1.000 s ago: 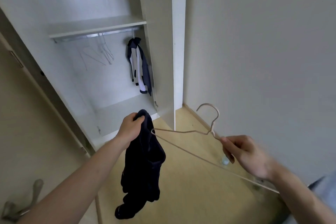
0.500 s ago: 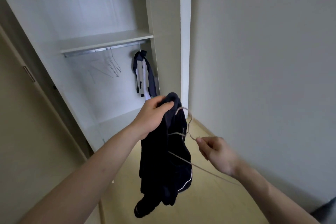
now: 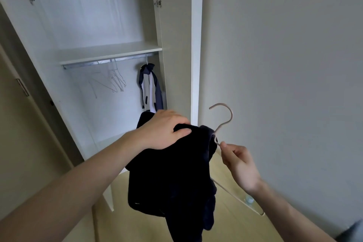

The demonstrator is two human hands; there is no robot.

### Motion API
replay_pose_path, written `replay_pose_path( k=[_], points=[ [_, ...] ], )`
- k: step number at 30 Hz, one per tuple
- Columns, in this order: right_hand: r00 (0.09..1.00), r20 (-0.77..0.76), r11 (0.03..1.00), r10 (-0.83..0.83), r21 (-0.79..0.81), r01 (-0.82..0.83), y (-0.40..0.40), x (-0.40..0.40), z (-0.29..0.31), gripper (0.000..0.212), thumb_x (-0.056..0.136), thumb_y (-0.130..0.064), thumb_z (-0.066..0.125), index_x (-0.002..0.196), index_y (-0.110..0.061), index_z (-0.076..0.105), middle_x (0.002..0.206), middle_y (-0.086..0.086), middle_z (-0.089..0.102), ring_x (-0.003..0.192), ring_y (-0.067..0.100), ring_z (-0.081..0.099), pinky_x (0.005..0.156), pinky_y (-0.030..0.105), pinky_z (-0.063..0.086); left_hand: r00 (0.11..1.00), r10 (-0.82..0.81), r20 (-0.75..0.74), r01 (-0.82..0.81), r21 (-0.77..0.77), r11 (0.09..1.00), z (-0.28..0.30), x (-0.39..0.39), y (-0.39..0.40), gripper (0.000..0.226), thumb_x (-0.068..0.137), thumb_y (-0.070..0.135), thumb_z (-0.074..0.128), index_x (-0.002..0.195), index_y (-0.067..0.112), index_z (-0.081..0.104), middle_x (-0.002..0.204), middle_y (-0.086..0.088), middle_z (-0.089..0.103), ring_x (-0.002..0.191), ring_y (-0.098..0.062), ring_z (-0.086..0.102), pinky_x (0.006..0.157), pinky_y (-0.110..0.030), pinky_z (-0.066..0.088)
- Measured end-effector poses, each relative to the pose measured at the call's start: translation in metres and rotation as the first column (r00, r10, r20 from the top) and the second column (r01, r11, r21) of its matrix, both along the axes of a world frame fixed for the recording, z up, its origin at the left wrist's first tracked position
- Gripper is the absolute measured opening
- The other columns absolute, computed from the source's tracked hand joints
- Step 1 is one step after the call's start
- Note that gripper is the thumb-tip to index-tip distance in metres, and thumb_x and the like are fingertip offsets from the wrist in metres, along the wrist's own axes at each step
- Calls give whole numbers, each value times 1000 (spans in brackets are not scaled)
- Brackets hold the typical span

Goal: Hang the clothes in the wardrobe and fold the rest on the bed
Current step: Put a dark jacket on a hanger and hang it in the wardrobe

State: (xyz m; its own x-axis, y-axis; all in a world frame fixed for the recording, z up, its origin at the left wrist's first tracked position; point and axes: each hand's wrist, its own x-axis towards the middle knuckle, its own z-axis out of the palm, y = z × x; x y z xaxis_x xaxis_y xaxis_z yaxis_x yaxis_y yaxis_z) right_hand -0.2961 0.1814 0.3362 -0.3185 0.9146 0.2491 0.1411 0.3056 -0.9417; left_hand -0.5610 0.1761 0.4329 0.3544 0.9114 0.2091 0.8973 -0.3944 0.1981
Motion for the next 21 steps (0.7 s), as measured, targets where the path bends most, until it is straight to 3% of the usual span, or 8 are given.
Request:
replay_pose_path(
  k=[4, 6, 8, 10, 14, 17, 19, 21],
  points=[
    [987, 111, 985, -116, 144, 99, 1, 0, 12, 46, 100, -53, 53, 68, -20, 54, 62, -8, 48, 55, 10, 38, 52, 21, 34, 991, -6, 133, 9, -23, 1000, -4, -5, 11, 38, 103, 51, 48, 73, 27, 49, 69, 1, 52, 66, -16, 50, 64, -43, 47],
    [950, 103, 913, -295, 326, 248, 3, 3, 14, 6, 100, -36, 61, 99, -33, 67, 93, -14, 66, 77, 7, 59, 66, 14, 44, 983, 20, 183, -19, -4, 1000, -4, -10, 14, 40, 103, 52, 48, 73, 25, 50, 67, 0, 53, 63, -17, 52, 64, -47, 48],
    [921, 37, 816, -388, 478, 325, -1, 6, 11, 16, 98, -27, 62, 113, -35, 62, 108, -16, 64, 95, 12, 62, 78, 10, 43, 963, 65, 260, -71, 11, 997, 0, -18, 16, 38, 103, 50, 49, 77, 23, 58, 69, -1, 58, 66, -20, 57, 70, -51, 51],
    [948, 34, 818, -318, 516, 256, -8, 4, -3, 15, 95, -27, 61, 108, -35, 61, 100, -14, 65, 87, 15, 63, 76, 11, 43, 943, 98, 319, -114, 33, 993, 8, -26, 17, 34, 103, 47, 50, 83, 23, 65, 74, -1, 63, 73, -21, 62, 75, -52, 53],
    [955, 249, 964, -160, 247, 97, -13, -13, -30, 27, 93, -42, 61, 119, -46, 58, 97, -15, 69, 72, 14, 65, 70, 22, 51, 919, 95, 383, -134, 77, 988, 25, -35, 22, 35, 104, 44, 51, 80, 22, 64, 71, -3, 61, 70, -22, 59, 71, -42, 50],
    [972, 230, 998, -54, -21, 61, 0, -27, -28, 41, 97, -36, 64, 134, -50, 52, 88, -3, 74, 68, 17, 68, 67, 35, 57, 910, 89, 404, -142, 102, 985, 35, -34, 25, 36, 105, 41, 52, 74, 21, 58, 67, -3, 52, 60, -12, 47, 61, -27, 37],
    [991, 125, 986, 56, -164, -35, 11, -36, -21, 28, 101, -26, 62, 125, -38, 64, 91, -2, 73, 67, 25, 66, 63, 41, 58, 905, 79, 418, -136, 109, 985, 41, -33, 26, 37, 105, 40, 52, 71, 25, 57, 62, 4, 48, 57, -7, 42, 56, -18, 32],
    [976, 126, 960, 179, -240, -145, 20, -40, -16, 13, 102, -31, 62, 107, -28, 74, 87, -4, 68, 64, 14, 62, 57, 32, 50, 901, 74, 427, -134, 112, 985, 46, -34, 27, 35, 105, 40, 52, 74, 26, 61, 63, 4, 49, 57, -5, 42, 56, -18, 32]
  ],
)
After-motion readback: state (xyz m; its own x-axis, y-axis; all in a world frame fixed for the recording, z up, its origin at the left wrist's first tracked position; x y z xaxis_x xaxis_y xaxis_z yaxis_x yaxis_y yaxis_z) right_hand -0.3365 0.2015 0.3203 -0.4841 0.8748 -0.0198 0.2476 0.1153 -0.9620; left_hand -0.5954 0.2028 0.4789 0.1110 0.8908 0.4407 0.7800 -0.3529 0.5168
